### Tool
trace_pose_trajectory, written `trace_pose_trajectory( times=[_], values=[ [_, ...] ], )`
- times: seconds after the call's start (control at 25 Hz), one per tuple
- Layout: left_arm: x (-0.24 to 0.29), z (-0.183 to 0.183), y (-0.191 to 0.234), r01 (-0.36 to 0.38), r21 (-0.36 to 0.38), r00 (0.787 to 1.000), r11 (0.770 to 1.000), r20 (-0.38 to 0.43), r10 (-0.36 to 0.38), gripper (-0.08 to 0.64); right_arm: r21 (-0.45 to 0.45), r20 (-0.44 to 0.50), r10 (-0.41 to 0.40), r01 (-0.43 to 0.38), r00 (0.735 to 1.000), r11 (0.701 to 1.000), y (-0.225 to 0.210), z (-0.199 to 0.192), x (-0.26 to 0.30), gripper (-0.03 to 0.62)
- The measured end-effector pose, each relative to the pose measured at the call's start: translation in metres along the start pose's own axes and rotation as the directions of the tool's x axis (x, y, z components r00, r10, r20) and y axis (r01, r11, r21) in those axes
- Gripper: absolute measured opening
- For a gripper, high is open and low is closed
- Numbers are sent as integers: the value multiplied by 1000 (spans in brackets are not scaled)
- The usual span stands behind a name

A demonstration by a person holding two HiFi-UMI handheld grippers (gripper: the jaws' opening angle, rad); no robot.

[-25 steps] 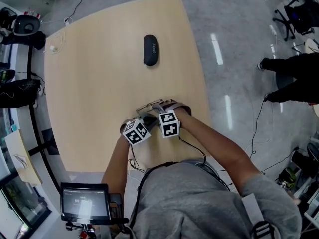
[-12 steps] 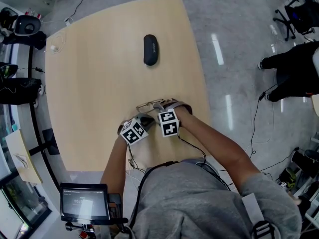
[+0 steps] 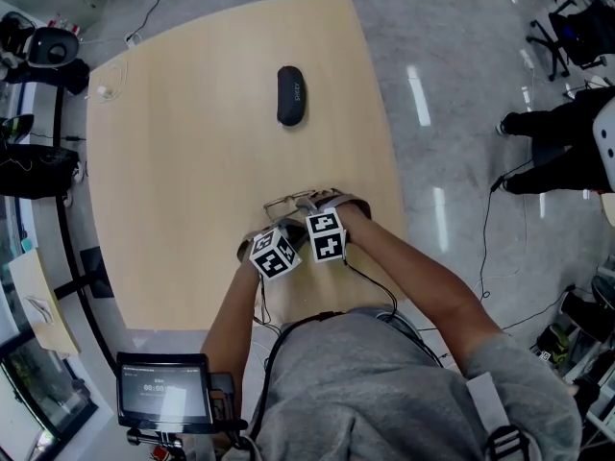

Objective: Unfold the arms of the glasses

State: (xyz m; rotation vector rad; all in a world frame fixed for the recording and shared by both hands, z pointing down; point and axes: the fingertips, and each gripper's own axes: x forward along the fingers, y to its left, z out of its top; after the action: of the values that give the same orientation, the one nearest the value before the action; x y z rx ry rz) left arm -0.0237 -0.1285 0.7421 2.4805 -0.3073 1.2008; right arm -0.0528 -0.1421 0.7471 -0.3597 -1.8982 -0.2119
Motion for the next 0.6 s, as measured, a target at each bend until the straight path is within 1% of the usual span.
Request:
trace_pose_trajectory(
  times=[0.08,0.24,0.32,0.44,0.52,0.6],
  values=[
    [0,-4,-1,0,-31,1000,1000,2,0,6,22,5,-2,2,1000,1000,-1,1,0,382],
    [-5,-14,0,-7,-36,1000,999,-7,7,6,32,10,-3,2,1000,999,-4,-1,-1,382],
    [-9,-19,3,-9,-68,1000,998,9,9,5,31,9,-5,5,1000,1000,-4,-2,0,382],
    [-13,-24,6,-6,-114,999,993,45,11,5,6,0,-33,33,999,999,-6,-1,-2,382],
    [-14,-24,7,-2,-121,998,993,57,9,5,-26,-10,-67,66,998,997,-7,1,-8,382],
    [-15,-23,6,3,-117,998,993,63,4,5,-31,-8,-70,70,997,997,-4,10,-18,382]
  ],
)
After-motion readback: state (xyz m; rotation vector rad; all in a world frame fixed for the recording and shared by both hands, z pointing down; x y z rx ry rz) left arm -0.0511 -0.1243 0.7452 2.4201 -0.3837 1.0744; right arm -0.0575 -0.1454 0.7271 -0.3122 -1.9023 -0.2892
